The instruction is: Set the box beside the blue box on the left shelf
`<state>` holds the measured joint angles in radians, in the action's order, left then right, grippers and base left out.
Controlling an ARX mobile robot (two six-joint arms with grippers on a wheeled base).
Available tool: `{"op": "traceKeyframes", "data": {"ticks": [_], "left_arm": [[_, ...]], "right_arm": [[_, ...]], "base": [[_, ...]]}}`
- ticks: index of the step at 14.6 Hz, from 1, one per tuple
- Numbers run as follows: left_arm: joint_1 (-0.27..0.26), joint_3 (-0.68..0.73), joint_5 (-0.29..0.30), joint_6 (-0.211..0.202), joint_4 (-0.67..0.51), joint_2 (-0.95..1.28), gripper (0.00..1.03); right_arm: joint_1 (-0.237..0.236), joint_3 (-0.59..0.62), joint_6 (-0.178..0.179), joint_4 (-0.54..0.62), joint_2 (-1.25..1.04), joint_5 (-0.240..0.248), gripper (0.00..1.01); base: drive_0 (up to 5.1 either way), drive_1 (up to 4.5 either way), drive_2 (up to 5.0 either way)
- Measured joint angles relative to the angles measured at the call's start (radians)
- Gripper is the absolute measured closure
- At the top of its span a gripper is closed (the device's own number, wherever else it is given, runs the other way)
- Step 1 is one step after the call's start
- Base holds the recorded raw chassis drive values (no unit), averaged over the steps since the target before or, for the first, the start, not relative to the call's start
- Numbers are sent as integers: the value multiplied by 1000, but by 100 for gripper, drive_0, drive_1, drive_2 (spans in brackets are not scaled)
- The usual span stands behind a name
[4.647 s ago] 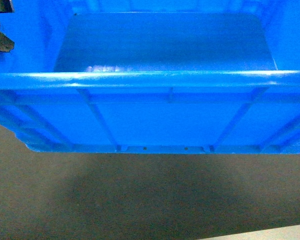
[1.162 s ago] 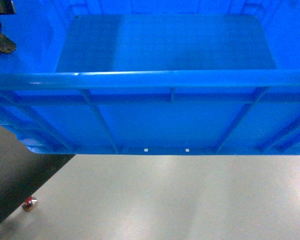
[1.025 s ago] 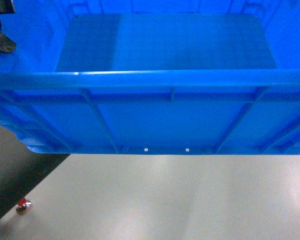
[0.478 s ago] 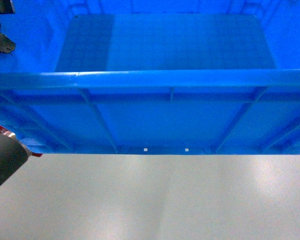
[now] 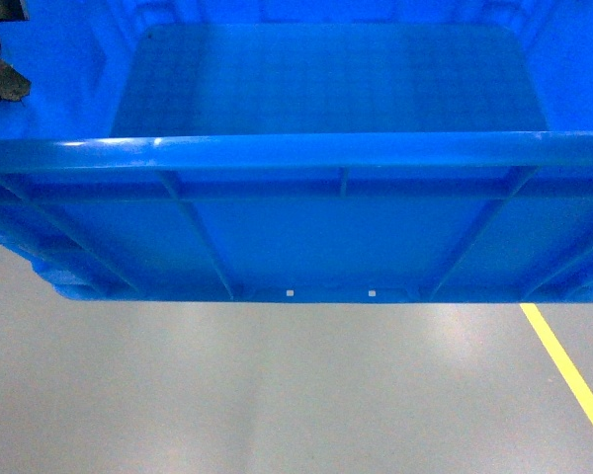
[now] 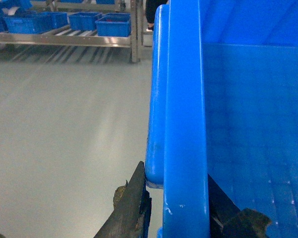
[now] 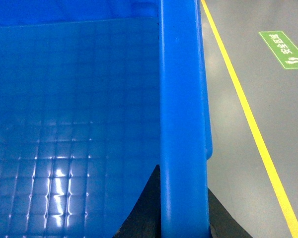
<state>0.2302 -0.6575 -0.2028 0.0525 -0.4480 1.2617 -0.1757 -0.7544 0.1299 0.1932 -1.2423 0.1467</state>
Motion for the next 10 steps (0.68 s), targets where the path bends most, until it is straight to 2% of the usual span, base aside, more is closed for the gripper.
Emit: {"op": "traceKeyframes", "data": {"ticks": [10], "left_arm": [[0,0,0,0,0,0,86]], "right_arm": [[0,0,0,0,0,0,93]], "base": [[-11,407,-429]]}}
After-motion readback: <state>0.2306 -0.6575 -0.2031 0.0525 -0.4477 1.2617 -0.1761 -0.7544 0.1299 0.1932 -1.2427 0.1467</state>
